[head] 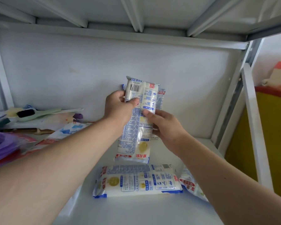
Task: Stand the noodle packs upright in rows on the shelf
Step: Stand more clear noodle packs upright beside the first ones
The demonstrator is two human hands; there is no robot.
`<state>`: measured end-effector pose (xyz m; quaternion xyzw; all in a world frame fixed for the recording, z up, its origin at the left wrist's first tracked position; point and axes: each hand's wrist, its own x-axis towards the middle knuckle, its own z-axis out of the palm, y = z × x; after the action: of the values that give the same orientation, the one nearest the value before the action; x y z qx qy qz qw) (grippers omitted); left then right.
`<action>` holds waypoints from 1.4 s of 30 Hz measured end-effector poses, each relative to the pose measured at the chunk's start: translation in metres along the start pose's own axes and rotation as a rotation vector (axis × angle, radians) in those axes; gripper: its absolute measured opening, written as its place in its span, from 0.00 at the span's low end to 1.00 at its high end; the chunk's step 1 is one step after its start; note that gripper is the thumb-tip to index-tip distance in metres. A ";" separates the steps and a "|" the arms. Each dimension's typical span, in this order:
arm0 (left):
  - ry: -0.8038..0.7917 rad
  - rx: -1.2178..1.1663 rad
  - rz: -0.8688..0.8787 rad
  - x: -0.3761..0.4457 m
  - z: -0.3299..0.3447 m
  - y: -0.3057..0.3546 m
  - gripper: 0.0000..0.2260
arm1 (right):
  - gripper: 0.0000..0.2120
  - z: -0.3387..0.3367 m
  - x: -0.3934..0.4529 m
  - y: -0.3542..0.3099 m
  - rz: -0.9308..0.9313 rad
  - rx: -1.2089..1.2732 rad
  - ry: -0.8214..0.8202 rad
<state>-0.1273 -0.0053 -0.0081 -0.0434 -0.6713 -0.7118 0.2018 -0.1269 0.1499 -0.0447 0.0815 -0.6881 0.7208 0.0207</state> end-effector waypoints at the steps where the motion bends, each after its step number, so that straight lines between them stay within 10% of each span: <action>1: 0.004 -0.014 0.014 0.000 0.000 0.003 0.06 | 0.29 0.000 -0.006 0.001 0.026 -0.008 -0.068; 5: -0.002 -0.077 0.034 -0.001 0.004 0.007 0.05 | 0.16 -0.004 -0.018 0.010 0.028 -0.028 -0.173; 25: -0.404 0.283 -0.107 -0.035 0.046 -0.069 0.09 | 0.17 -0.075 -0.001 0.035 -0.020 0.089 0.071; 42: -0.237 0.232 0.008 -0.017 0.100 -0.111 0.08 | 0.21 -0.127 0.018 0.065 -0.102 0.127 0.177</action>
<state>-0.1710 0.0983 -0.1088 -0.1063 -0.7679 -0.6187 0.1276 -0.1651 0.2711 -0.1112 0.0534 -0.6316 0.7652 0.1129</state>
